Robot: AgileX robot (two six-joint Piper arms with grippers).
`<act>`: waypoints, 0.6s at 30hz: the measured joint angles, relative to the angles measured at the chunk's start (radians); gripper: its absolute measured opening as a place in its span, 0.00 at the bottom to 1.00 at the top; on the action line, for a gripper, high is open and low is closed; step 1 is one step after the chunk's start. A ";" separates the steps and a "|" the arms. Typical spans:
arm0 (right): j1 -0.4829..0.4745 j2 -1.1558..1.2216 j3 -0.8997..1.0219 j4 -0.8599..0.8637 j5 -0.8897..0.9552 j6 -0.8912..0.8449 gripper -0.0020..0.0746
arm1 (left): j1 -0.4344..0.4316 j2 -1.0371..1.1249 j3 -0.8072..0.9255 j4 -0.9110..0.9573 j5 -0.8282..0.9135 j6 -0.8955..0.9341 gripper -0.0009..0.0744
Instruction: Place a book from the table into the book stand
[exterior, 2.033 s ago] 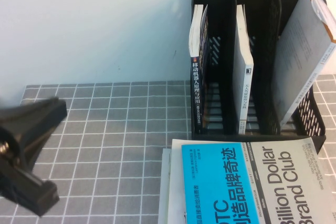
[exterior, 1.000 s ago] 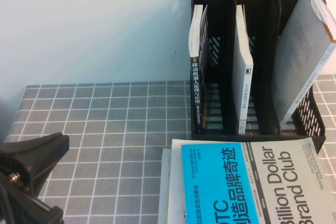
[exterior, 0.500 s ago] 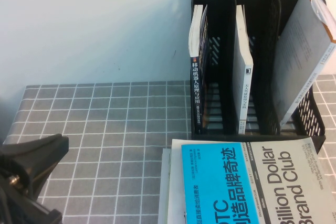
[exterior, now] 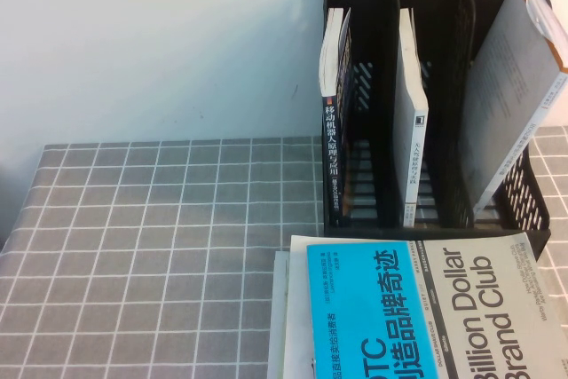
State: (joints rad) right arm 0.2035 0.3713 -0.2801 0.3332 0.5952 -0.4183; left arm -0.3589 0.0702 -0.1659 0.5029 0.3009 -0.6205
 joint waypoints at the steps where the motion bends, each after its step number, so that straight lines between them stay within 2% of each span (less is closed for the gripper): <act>1: 0.000 0.000 0.000 0.000 0.000 0.000 0.02 | 0.025 -0.036 0.022 0.000 0.000 -0.017 0.01; 6: 0.000 0.000 0.000 0.001 0.000 0.000 0.02 | 0.126 -0.079 0.139 0.000 0.011 -0.089 0.01; 13: 0.000 0.000 0.000 0.002 0.000 0.000 0.02 | 0.151 -0.081 0.187 -0.025 -0.032 -0.195 0.01; 15: 0.000 0.000 0.002 0.002 0.000 0.000 0.02 | 0.151 -0.082 0.187 -0.090 -0.037 -0.152 0.01; 18: 0.000 0.000 0.002 0.002 0.000 0.000 0.02 | 0.155 -0.083 0.187 -0.231 -0.011 0.061 0.01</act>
State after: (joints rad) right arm 0.2035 0.3713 -0.2784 0.3355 0.5952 -0.4183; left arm -0.2034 -0.0129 0.0214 0.2717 0.2899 -0.5598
